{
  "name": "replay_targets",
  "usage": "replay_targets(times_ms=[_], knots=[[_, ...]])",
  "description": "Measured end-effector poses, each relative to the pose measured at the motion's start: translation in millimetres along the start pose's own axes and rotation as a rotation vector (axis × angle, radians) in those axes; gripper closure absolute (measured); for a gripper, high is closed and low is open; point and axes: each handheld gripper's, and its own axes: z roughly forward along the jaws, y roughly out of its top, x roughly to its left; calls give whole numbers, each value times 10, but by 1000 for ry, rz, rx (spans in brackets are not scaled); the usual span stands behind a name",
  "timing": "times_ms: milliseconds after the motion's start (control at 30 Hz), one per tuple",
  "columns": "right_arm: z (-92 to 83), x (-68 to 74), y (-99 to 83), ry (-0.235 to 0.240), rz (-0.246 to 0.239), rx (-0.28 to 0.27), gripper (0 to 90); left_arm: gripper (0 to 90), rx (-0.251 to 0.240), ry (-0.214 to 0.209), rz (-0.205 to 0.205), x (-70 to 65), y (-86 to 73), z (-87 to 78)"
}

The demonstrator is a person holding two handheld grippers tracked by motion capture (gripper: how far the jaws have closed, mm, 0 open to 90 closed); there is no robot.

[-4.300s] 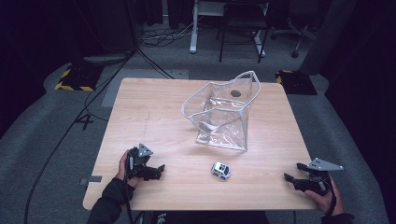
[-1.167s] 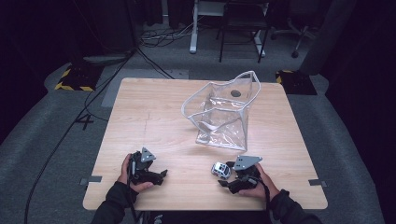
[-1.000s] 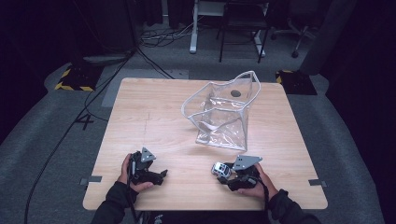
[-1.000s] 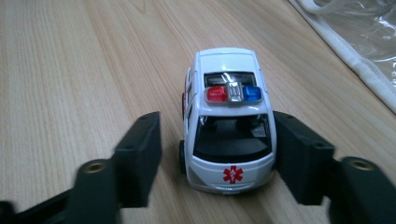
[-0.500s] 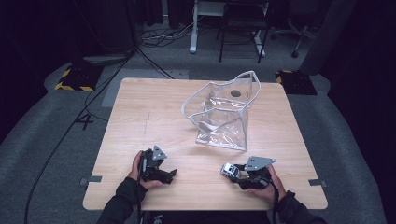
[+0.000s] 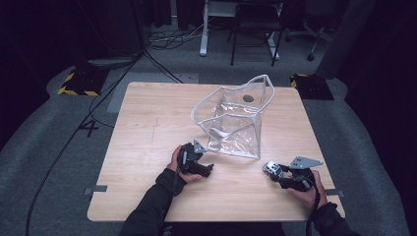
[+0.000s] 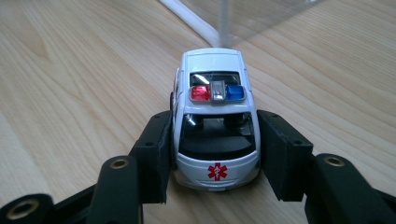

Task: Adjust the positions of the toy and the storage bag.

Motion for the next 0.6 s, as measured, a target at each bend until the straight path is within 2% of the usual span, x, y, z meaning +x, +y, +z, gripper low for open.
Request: replay_targets(times_ms=[33,100,133,167,200,267,300,333,367,400,467,500,533,600], knots=[[-26,-27,5,-56,11,14,488,167,-6,18,3,-35,66,53],[-33,-51,3,-64,7,18,487,169,-11,19,11,-49,110,96],[-46,-97,-10,-69,15,20,488,178,-18,42,25,-57,150,128],[-55,-137,-29,-71,34,11,488,187,-21,50,16,-70,170,147],[-68,-184,-54,-69,44,2,488,239,-36,84,24,-91,215,179],[-75,-214,-69,-64,45,-2,488,284,-41,83,25,-101,232,199],[-76,-221,-78,-57,54,-10,487,284,-46,99,35,-115,259,224],[-77,-223,-83,-61,45,-11,487,345,-56,122,53,-119,287,241],[-74,-211,-82,-68,50,-10,487,452,-60,124,77,-121,312,261],[-74,-211,-82,-68,50,-10,487,500,-60,124,77,-121,312,261],[-71,-208,-87,-69,55,-18,487,576,-72,118,121,-149,334,277],[-71,-206,-88,-69,57,-19,487,671,-75,110,122,-167,333,277],[-70,-205,-89,-69,59,-21,487,732,-80,135,159,-176,345,274],[-71,-204,-89,-69,59,-21,487,776,-74,139,168,-188,347,278]])
